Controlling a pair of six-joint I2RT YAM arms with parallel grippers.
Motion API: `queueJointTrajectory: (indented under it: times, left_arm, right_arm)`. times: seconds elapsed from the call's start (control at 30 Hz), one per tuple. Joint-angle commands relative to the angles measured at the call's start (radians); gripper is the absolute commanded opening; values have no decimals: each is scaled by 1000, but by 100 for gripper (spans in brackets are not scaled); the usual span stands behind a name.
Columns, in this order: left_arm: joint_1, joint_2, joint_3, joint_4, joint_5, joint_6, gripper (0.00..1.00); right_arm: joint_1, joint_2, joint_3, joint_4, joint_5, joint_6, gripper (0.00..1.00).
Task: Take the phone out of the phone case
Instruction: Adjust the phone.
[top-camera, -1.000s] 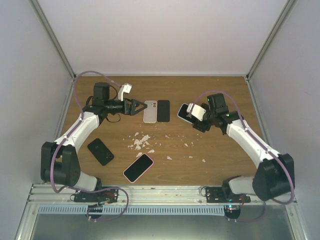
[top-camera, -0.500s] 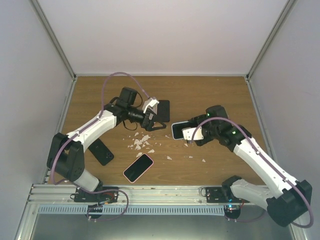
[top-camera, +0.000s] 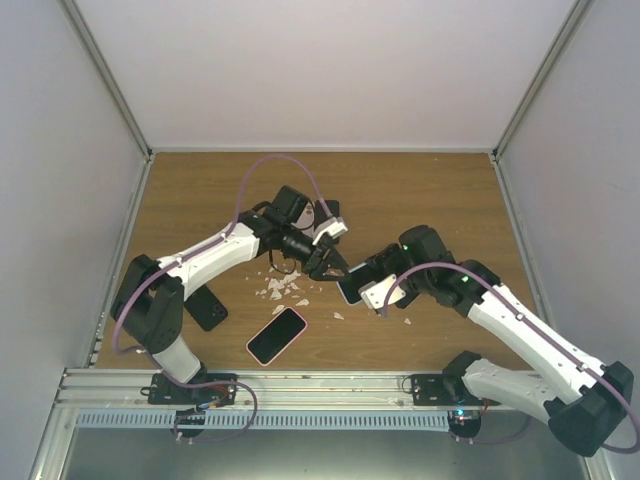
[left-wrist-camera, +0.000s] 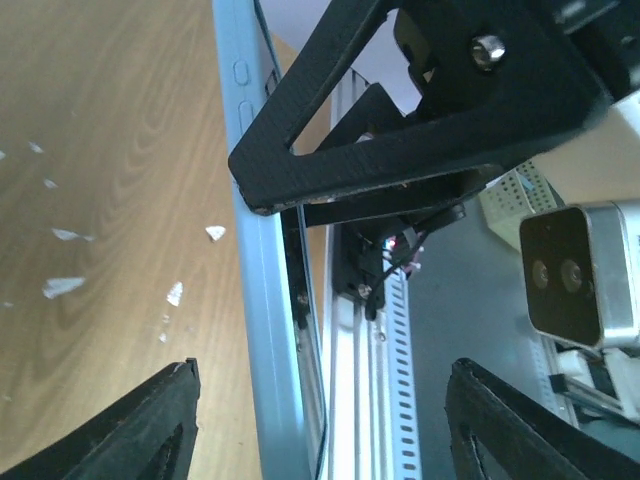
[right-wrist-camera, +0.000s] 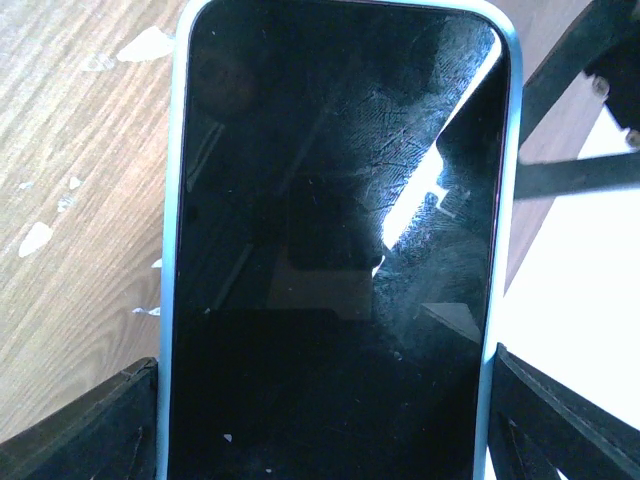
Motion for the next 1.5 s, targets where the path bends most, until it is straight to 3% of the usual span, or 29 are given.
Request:
queueJointTrajectory:
  times: [0.0, 0.2, 0.47, 0.6, 0.7, 0.87, 1.23, 1.47]
  left_arm:
    - [-32, 26, 19, 1, 5, 21, 65]
    - [-66, 39, 22, 9, -22, 19, 51]
    - [-71, 27, -6, 51, -23, -14, 12]
    - [-70, 10, -16, 79, -32, -41, 1]
    - [-59, -5, -22, 99, -28, -63, 0]
    - [5, -40, -26, 146, 15, -106, 0]
    - [170, -136, -41, 395, 64, -304, 0]
    - [254, -190, -64, 660, 64, -539, 0]
  right_arm:
    - [47, -6, 55, -2, 29, -23, 49]
    - [78, 9, 71, -13, 52, -30, 49]
    - [92, 4, 65, -5, 63, -17, 50]
    - [93, -2, 71, 17, 63, 27, 55]
    - [92, -14, 71, 46, 75, 73, 68]
    - [93, -15, 114, 65, 78, 200, 98]
    - [62, 37, 273, 103, -75, 596, 100]
    - [-131, 83, 400, 180, -323, 951, 99]
